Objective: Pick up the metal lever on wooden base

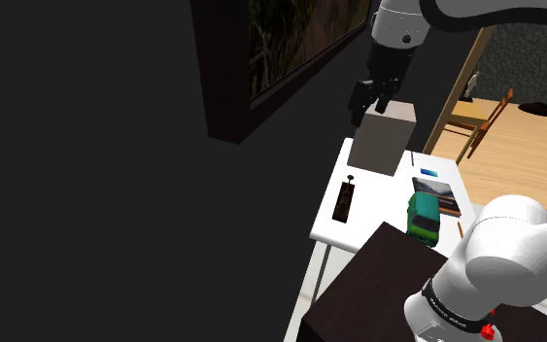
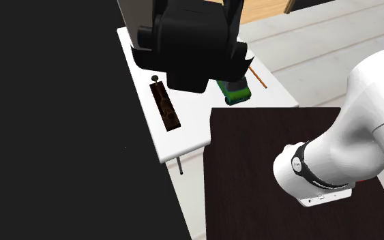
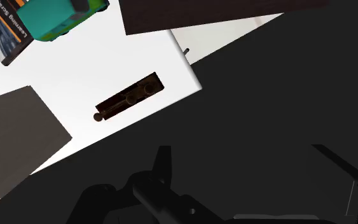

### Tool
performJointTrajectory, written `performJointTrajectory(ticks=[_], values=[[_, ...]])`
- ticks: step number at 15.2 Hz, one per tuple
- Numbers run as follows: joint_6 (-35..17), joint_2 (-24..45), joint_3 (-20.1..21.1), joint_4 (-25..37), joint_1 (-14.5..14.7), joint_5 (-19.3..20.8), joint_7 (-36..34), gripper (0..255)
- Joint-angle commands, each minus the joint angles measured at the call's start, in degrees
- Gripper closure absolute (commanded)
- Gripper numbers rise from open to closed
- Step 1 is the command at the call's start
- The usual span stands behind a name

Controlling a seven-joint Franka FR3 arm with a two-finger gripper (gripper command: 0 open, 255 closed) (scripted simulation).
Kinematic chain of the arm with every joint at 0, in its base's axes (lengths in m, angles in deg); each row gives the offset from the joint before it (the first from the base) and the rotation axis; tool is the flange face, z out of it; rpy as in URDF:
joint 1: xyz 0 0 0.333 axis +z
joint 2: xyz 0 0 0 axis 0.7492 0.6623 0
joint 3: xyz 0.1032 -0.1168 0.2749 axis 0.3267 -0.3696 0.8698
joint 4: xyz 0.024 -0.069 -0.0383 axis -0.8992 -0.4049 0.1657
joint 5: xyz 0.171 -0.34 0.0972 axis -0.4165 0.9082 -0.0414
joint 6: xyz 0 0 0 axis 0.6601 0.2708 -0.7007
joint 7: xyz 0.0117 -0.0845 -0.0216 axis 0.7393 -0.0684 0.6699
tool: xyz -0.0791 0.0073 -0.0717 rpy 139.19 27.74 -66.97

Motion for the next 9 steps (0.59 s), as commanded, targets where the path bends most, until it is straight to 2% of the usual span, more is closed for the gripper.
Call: performJointTrajectory(ticks=[1, 9], values=[[0.00, 0.00, 0.00, 0.00, 0.00, 0.00, 0.00, 0], [-15.21, 2.03, -3.91, -12.23, -3.04, 3.44, 0.41, 0]])
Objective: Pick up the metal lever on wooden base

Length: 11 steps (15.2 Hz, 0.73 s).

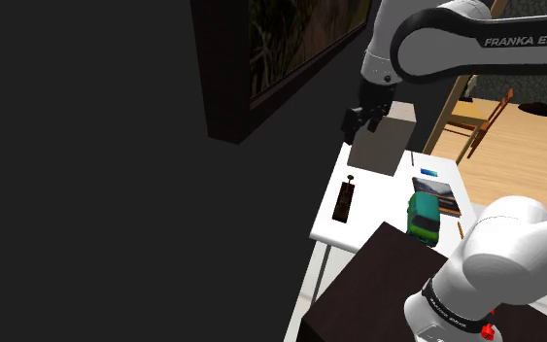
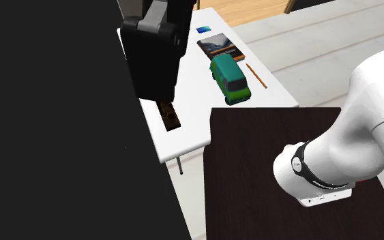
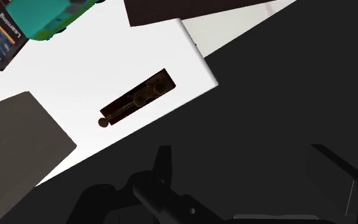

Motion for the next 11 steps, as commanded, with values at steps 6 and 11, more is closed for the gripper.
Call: performJointTrajectory(ticks=[6, 11], values=[[-14.88, 5.51, -3.56, -8.33, -3.25, 3.44, -0.20, 0], [-25.96, 12.74, -6.21, -11.44, -5.96, 6.15, -0.50, 0]])
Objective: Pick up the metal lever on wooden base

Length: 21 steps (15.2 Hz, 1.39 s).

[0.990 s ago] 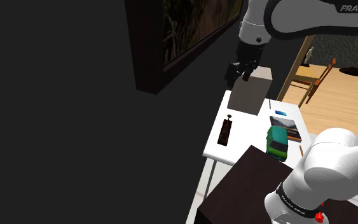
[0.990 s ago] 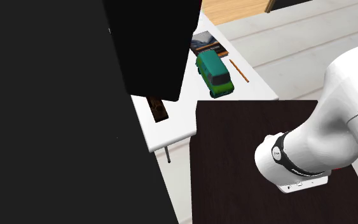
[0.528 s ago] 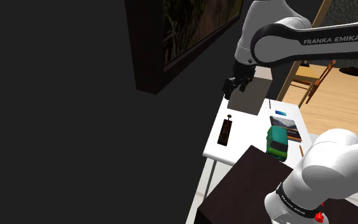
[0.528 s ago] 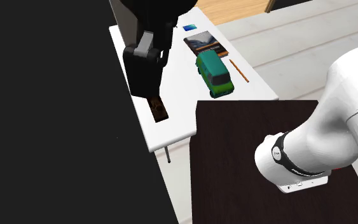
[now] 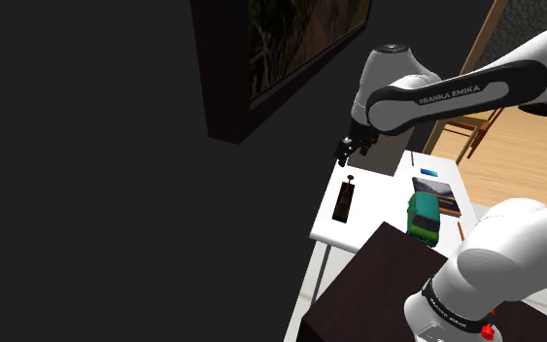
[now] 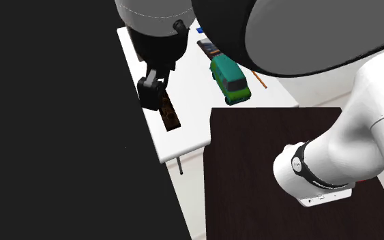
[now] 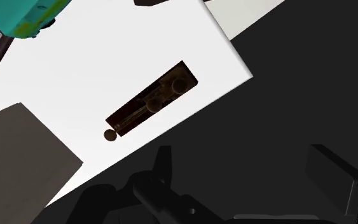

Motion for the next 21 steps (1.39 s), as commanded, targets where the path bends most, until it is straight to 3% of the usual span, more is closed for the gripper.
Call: performJointTrajectory(ticks=[1, 13, 21], values=[[-4.68, 3.23, -1.08, -0.99, -1.14, 1.14, -0.15, 0], [-30.39, 29.62, -6.69, 1.65, -7.11, 6.20, -1.75, 0], [-42.51, 47.97, -7.88, 9.13, -10.93, 4.29, -0.55, 0]])
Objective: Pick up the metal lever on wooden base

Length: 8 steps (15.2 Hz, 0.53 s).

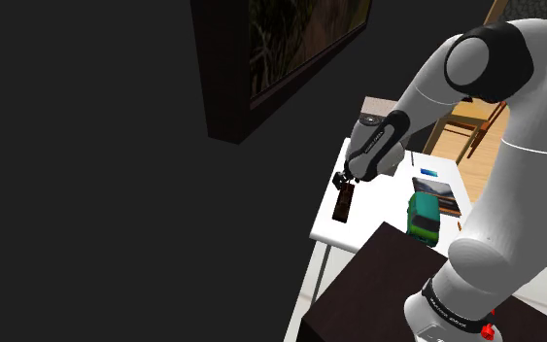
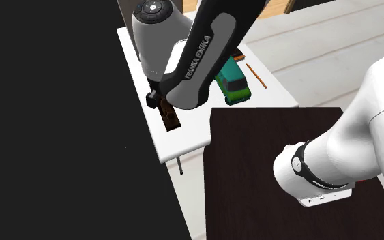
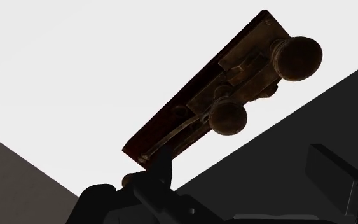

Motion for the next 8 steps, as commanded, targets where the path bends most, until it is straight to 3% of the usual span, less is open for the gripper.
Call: performJointTrajectory(ticks=[1, 8], values=[[-1.77, 3.00, 0.19, 1.44, -0.81, -0.55, 0.42, 0], [-6.50, 9.03, -0.40, 2.71, -0.30, -0.19, -0.84, 0]])
